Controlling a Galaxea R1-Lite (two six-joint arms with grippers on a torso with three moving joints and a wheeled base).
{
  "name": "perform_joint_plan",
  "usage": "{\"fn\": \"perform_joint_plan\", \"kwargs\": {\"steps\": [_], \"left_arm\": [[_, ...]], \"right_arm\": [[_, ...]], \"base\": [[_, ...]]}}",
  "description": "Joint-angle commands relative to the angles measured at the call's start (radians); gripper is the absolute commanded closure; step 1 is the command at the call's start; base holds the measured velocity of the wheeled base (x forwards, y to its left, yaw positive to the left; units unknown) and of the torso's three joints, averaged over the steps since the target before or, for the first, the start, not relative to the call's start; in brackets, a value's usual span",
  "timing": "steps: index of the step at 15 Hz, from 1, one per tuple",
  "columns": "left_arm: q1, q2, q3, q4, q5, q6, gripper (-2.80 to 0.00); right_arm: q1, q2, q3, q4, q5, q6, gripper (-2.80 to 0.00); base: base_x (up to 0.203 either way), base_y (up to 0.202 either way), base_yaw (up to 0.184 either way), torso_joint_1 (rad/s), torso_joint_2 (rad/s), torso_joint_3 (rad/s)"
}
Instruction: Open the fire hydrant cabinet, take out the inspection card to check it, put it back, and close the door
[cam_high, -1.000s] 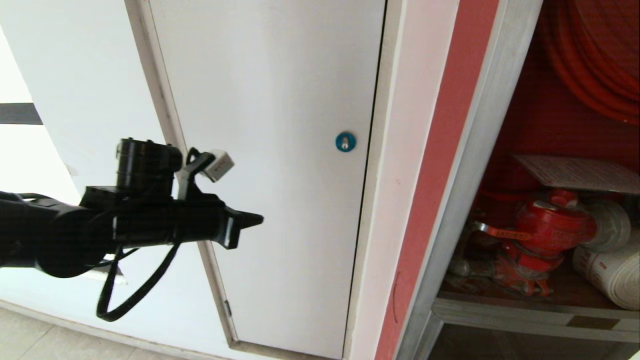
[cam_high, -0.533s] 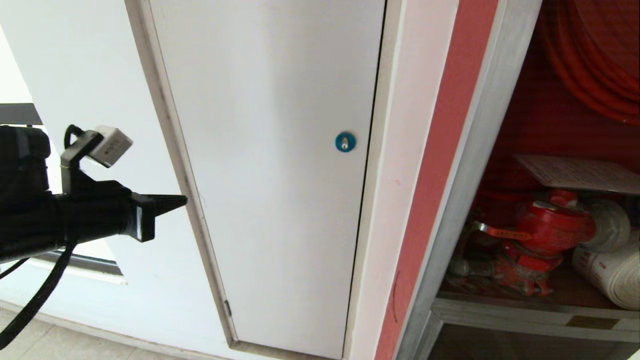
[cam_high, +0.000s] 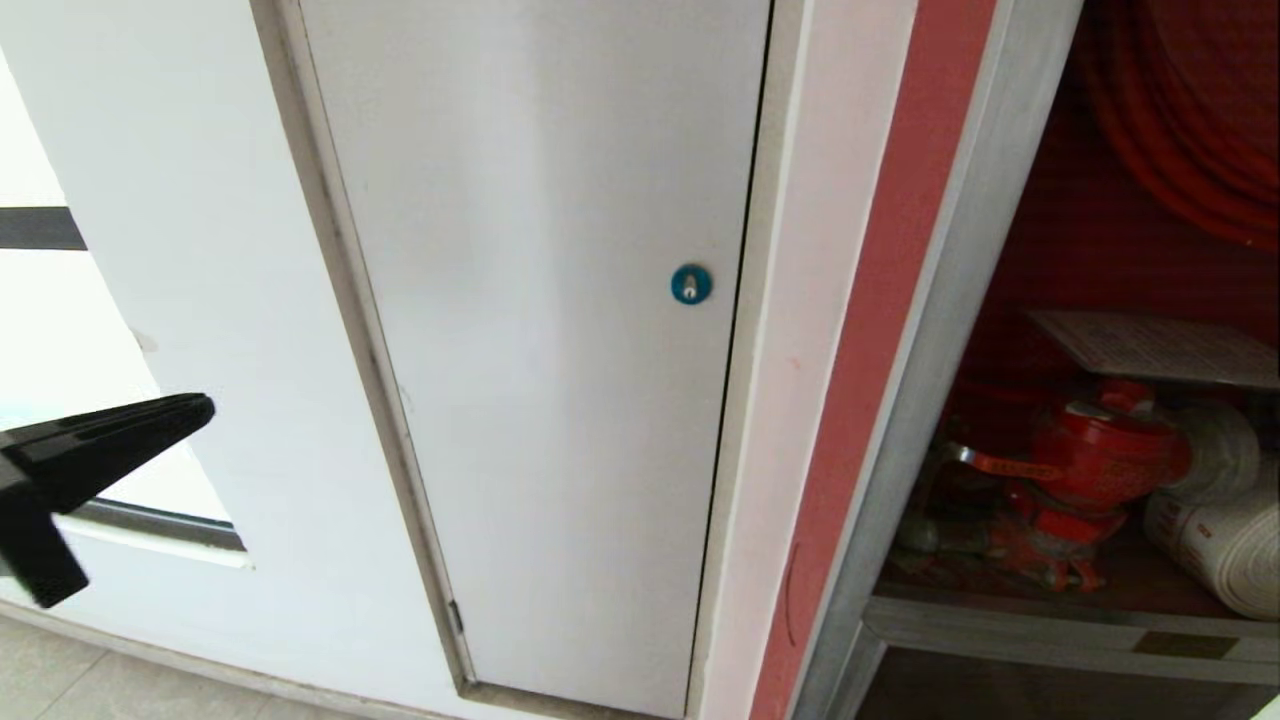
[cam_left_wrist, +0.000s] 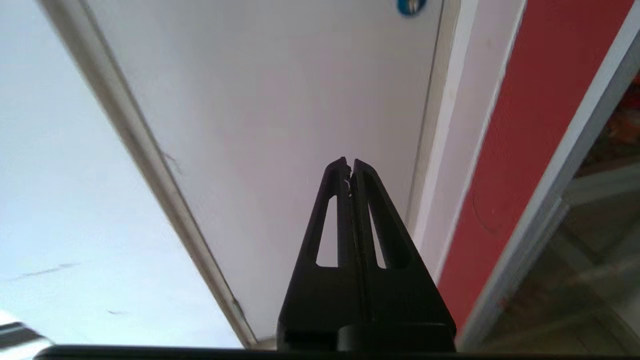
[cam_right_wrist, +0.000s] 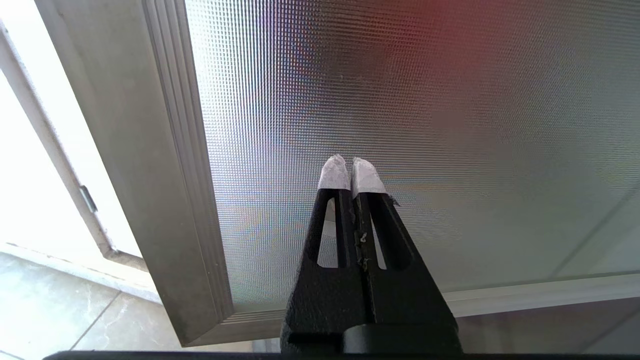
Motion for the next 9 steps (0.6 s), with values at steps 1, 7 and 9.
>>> {"fn": "perform_joint_plan", "kwargs": {"steps": [1,7,9], "left_arm": [[0.003,-0.239,0.061,0.0,0.053,-0.007,0.0],[0.005,-0.574,0.22,0.002,0.166,-0.014,0.0],[0.004,-0.663,0.281,0.003,0.22,-0.014,0.0]], "right_arm": [[0.0,0.0,0.0,0.0,0.0,-0.001,0.0],[0.0,0.0,0.0,0.0,0.0,-0.001,0.0],[0.0,0.0,0.0,0.0,0.0,-0.001,0.0]], "base": [[0.0,0.0,0.0,0.0,0.0,0.0],[0.0,0.0,0.0,0.0,0.0,0.0],[0.0,0.0,0.0,0.0,0.0,0.0]]}}
